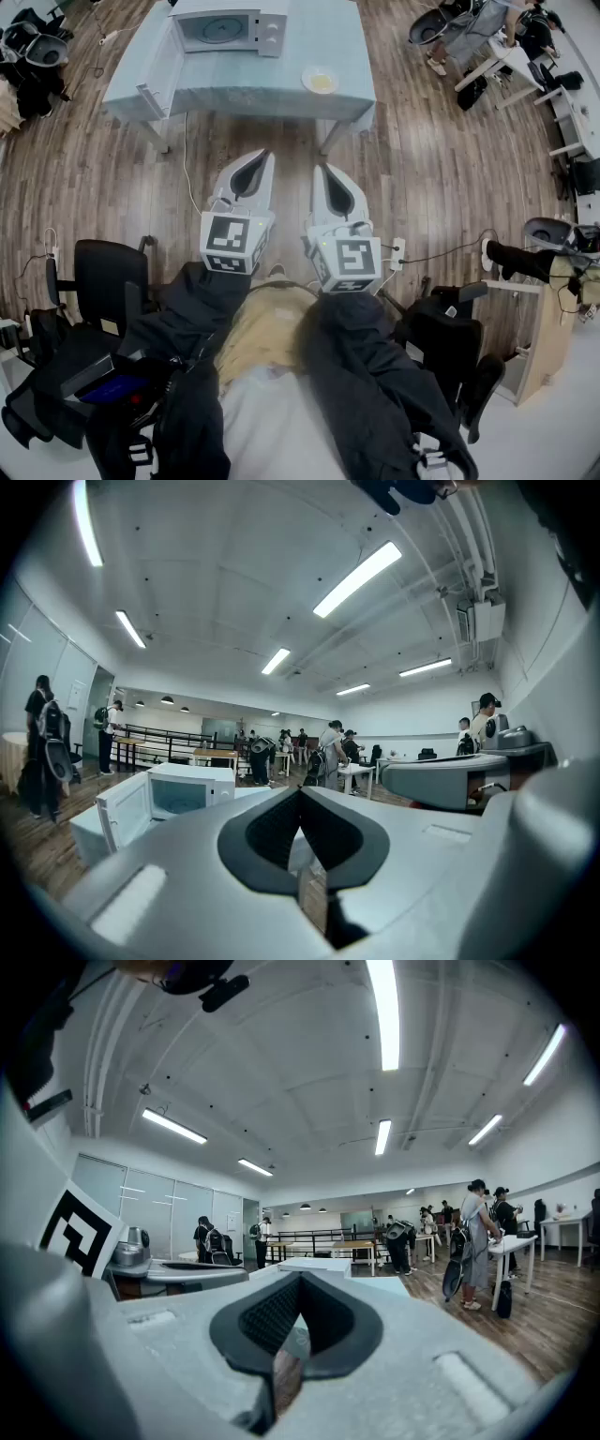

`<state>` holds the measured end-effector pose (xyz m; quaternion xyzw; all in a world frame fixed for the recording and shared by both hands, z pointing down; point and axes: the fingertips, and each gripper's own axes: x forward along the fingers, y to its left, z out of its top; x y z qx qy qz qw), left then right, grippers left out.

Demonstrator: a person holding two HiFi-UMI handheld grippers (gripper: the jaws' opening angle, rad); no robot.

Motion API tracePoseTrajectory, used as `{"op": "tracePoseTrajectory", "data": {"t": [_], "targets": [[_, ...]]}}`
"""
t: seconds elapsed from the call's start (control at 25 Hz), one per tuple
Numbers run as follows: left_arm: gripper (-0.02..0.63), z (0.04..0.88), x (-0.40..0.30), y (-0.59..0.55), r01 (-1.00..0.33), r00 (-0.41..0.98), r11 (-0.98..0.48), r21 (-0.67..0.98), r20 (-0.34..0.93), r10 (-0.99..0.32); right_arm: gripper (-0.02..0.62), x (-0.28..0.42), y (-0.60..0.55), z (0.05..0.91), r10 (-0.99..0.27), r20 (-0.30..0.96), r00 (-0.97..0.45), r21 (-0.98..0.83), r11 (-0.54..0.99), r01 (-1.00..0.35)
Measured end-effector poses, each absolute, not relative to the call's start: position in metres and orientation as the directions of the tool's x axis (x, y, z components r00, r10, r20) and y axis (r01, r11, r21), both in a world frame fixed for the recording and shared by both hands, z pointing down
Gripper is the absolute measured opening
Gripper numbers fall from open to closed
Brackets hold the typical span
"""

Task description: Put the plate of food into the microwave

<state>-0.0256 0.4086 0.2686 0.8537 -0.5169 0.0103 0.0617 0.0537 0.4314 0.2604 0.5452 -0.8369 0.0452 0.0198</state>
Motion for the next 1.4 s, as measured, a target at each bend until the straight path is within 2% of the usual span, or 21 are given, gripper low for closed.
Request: {"op": "tracePoseTrajectory", "data": {"t": [0.88,1.4], "targets": [[0.002,0.299,0.005,0.405,-0.885,0.465,-0.454,0.103,0.155,-0.872,-0.005,0.073,0.428,0.295,-0.882,0.148,-0.447,-0.087,0.438,-0.895],[0.002,0.308,0.016,0.301,-0.878,0.475,-0.457,0.145,0.144,-0.868,-0.003,0.095,0.329,0.302,-0.91,0.15,-0.386,-0.064,0.38,-0.923]]}}
